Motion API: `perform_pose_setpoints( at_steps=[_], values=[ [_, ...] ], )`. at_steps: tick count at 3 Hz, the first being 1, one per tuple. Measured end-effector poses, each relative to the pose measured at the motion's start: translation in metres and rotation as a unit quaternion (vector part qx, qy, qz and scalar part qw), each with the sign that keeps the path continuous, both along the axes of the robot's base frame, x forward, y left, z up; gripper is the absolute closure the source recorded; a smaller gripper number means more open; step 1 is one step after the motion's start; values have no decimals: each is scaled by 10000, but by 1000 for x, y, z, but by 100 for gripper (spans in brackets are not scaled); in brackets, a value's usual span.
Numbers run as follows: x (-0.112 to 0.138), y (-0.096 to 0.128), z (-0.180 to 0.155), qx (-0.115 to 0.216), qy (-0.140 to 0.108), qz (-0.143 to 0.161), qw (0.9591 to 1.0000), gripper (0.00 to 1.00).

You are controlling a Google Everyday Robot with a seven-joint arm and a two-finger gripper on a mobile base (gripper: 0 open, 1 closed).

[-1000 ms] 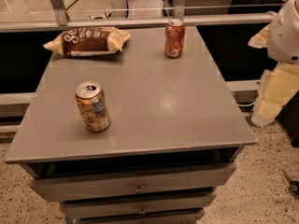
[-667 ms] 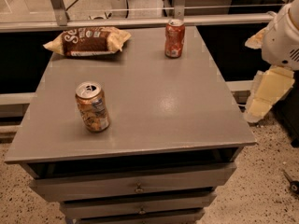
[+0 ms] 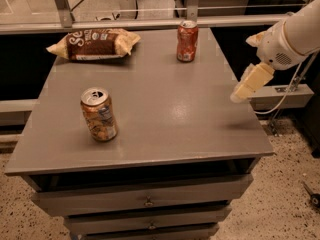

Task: Pick coke can

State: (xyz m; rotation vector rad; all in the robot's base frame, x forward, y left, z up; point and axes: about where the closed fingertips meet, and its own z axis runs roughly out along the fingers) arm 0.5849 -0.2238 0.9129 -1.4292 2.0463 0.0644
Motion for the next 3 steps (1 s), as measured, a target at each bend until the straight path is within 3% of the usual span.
perform_pose_setpoints(
  at_steps=[1,3],
  values=[
    [56,19,-16,620,-156,-90,9979,0],
    [154,42,-40,1587,-425,-477,9853,0]
  ],
)
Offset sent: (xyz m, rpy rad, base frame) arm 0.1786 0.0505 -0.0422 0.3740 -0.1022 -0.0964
